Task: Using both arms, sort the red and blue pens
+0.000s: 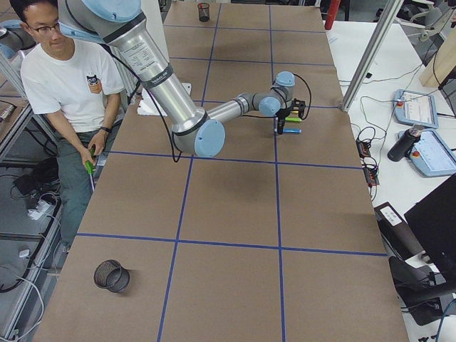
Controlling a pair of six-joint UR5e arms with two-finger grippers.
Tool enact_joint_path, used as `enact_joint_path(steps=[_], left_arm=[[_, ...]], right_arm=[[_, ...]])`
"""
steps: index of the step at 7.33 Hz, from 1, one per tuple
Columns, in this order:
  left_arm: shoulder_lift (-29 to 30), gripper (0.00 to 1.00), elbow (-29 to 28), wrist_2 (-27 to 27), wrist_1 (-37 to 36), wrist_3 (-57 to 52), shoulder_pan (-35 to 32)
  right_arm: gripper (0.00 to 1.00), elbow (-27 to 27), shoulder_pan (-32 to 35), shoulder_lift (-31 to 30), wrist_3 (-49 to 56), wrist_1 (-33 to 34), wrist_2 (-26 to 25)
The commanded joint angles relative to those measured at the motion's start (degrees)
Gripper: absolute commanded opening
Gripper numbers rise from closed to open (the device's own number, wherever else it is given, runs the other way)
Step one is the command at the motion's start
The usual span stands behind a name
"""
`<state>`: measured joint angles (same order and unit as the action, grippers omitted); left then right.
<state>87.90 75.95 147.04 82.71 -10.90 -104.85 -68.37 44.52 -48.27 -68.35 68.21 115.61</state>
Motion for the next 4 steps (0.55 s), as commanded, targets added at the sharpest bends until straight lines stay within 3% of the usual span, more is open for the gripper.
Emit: enact_joint_path(steps=[1,4], left_arm=[[-0.01,1.00,0.07,0.87,-0.09,0.00,0.00],[-0.01,1.00,0.07,1.06,-0.18,0.00,0.09]], right_arm=[[0.49,0.08,-0.05,-0.41,-0.38,-0.09,0.14],[0.49,0.08,-0.31,-0.59,-0.38,-0.09,0.14]])
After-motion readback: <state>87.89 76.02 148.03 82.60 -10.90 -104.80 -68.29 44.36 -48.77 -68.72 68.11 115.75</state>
